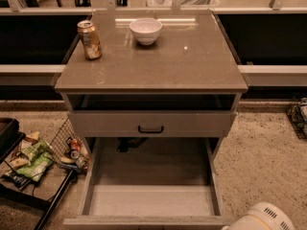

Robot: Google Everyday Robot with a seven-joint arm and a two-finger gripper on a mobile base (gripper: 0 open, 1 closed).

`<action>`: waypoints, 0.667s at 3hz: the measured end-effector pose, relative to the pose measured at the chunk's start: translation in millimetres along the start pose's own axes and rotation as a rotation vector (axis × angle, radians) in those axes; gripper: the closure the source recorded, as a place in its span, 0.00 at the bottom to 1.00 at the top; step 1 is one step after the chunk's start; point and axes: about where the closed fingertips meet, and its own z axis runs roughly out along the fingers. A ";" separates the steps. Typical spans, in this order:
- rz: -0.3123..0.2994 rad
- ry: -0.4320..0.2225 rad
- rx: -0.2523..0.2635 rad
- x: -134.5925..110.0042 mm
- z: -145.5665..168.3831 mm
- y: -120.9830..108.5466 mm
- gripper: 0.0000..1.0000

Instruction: Close middle drawer

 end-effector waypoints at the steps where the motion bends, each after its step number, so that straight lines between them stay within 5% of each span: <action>1: -0.017 -0.042 -0.028 -11.6 50.0 9.8 0.73; 2: -0.015 -0.107 -0.048 -28.8 86.2 10.4 0.96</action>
Offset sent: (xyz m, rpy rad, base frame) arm 0.0144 0.0664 -0.1625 0.2018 -0.0135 0.0180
